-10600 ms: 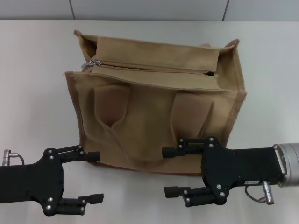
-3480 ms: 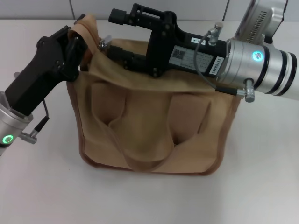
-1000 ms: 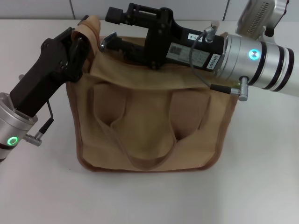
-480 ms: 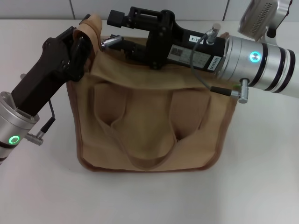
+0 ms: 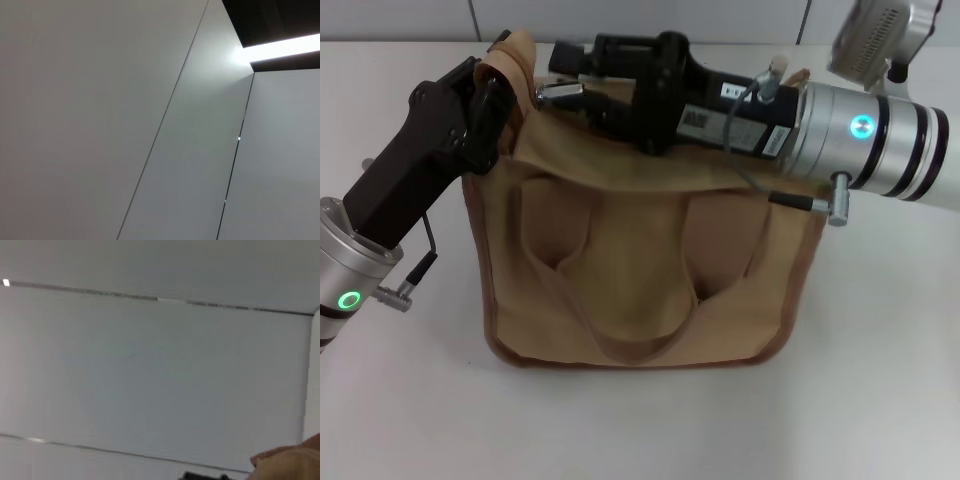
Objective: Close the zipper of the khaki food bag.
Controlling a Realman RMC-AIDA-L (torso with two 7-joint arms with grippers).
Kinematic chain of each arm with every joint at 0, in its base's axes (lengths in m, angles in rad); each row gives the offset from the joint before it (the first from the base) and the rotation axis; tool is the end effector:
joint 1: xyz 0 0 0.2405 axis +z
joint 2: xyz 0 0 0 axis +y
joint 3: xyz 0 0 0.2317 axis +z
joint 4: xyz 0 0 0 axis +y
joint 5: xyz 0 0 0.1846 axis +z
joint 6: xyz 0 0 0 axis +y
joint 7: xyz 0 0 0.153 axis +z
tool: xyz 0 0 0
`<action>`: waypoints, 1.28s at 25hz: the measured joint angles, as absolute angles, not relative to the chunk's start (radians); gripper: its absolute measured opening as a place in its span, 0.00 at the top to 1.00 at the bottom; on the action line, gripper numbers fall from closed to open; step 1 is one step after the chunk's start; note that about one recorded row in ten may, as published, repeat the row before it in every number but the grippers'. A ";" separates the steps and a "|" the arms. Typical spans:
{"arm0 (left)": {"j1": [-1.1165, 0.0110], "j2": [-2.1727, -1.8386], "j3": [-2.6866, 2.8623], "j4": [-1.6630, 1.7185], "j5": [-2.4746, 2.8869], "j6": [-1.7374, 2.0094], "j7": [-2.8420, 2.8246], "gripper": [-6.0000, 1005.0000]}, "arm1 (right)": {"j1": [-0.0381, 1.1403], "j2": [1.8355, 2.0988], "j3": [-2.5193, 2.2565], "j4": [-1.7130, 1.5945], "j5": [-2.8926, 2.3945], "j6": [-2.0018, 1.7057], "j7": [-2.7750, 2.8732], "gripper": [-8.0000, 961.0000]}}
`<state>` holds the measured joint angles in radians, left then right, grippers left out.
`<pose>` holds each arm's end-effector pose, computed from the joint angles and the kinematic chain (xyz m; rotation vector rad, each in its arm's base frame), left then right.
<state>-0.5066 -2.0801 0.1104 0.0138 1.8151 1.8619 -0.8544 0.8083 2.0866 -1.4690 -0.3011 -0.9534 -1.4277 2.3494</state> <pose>-0.1970 0.2667 0.0159 -2.0120 -0.5134 -1.6457 0.0919 0.3231 -0.0522 1.8460 -1.6965 -1.0399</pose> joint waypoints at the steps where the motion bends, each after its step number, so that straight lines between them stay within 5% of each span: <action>1: -0.507 -2.080 0.110 0.014 1.815 1.862 -0.854 0.97 | 0.818 2.084 -1.471 -0.306 -0.978 -1.427 2.342 0.52; 10: -0.505 -2.080 0.110 0.012 1.816 1.863 -0.855 0.97 | 0.826 2.084 -1.467 -0.319 -1.009 -1.428 2.320 0.69; 12: -0.504 -2.080 0.110 0.012 1.816 1.863 -0.855 0.97 | 0.822 2.083 -1.466 -0.319 -1.008 -1.428 2.317 0.88; 32: -0.478 -2.075 0.092 0.018 1.808 1.859 -0.856 0.97 | 0.813 2.074 -1.467 -0.321 -1.010 -1.479 2.316 0.93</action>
<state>-0.4778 -2.0754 0.0924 0.0184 1.8084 1.8590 -0.8559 0.8133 2.0739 -1.4665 -0.3207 -1.0097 -1.4787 2.3162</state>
